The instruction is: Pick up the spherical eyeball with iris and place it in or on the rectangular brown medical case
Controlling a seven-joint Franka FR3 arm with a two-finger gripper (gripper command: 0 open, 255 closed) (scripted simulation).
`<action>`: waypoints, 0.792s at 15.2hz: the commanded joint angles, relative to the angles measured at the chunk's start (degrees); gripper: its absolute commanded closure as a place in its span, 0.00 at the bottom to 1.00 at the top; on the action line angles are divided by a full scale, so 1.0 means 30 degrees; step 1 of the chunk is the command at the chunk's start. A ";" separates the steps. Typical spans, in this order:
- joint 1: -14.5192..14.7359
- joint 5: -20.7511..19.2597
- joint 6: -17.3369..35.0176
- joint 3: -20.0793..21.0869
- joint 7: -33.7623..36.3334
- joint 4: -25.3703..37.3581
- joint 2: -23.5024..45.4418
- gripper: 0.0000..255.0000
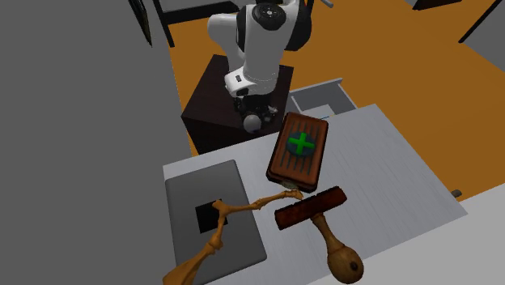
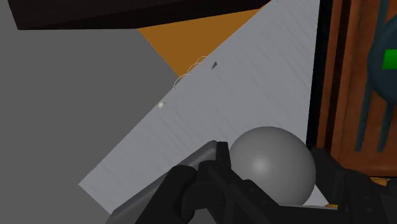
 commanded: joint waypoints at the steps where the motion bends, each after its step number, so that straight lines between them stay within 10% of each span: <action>1: 0.0440 0.0294 -0.0209 0.0701 0.0969 0.0123 -0.0065 1.00; 12: 0.2171 0.0850 -0.0889 0.4989 0.6792 0.2552 0.1805 1.00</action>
